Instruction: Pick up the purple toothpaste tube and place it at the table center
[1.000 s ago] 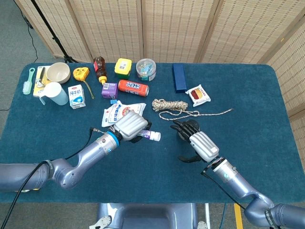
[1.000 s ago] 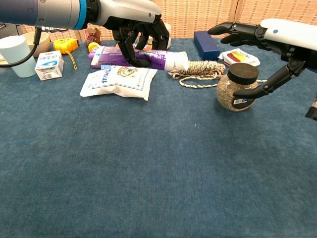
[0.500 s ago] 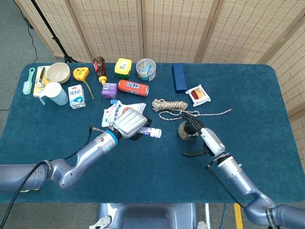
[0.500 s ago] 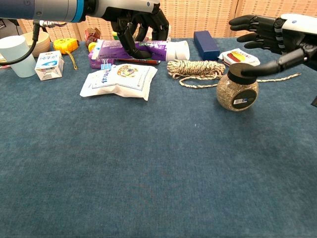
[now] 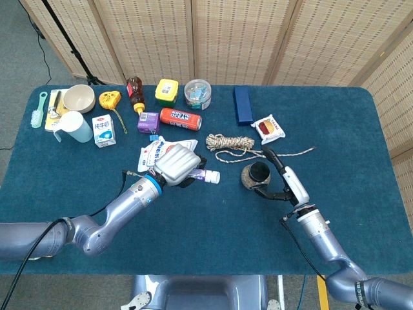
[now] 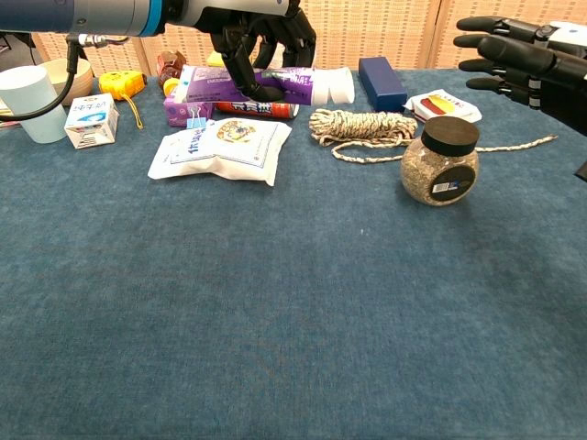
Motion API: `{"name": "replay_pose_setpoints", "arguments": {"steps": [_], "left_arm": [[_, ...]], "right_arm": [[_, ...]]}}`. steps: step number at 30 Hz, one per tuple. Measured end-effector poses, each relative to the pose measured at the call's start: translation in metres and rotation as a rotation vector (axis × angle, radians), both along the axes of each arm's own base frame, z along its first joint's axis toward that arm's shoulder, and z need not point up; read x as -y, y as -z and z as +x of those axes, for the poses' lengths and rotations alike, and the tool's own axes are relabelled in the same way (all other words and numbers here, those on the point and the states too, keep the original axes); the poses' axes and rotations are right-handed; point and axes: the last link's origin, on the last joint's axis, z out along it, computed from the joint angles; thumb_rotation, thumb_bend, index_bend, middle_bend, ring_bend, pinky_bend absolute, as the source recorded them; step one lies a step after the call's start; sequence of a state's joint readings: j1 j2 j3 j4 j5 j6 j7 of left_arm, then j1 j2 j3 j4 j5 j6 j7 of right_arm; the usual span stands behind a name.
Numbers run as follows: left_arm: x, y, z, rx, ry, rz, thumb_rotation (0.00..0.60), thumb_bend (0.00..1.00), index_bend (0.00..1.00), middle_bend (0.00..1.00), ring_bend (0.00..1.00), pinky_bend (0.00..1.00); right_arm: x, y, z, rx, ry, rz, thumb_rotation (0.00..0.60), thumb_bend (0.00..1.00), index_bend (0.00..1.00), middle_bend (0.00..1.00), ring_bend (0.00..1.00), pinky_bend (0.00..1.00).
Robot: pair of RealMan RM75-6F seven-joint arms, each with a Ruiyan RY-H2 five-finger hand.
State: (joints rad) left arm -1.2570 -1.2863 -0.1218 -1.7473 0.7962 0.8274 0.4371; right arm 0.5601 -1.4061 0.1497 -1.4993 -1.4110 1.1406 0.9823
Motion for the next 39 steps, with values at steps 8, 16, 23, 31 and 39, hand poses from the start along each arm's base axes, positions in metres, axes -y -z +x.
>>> {"name": "replay_pose_setpoints", "arguments": {"steps": [8,16,23,31,39], "left_arm": [[0.004,0.001,0.003,-0.003,0.016,0.022,0.600,0.98,0.50,0.53,0.59,0.62],[0.010,0.004,0.009,0.003,0.024,0.040,0.600,0.97,0.51,0.53,0.60,0.62],[0.014,0.006,0.012,-0.010,0.027,0.052,0.600,0.97,0.51,0.54,0.60,0.62],[0.017,0.010,0.018,-0.002,0.026,0.076,0.600,0.97,0.52,0.55,0.60,0.62],[0.021,0.017,0.027,0.013,0.034,0.087,0.600,0.96,0.52,0.55,0.60,0.62]], "right_arm": [[0.011,-0.001,0.002,0.110,0.077,0.002,0.302,0.00,0.00,0.00,0.00,0.00],[0.027,-0.002,0.009,0.217,0.139,0.020,0.278,0.00,0.00,0.00,0.00,0.00],[0.035,-0.002,0.012,0.233,0.148,0.039,0.199,0.00,0.00,0.00,0.00,0.00],[0.030,-0.001,0.014,0.283,0.173,0.049,0.165,0.00,0.00,0.00,0.00,0.00],[0.025,0.000,0.017,0.375,0.229,0.023,0.164,0.00,0.00,0.00,0.00,0.00]]}}
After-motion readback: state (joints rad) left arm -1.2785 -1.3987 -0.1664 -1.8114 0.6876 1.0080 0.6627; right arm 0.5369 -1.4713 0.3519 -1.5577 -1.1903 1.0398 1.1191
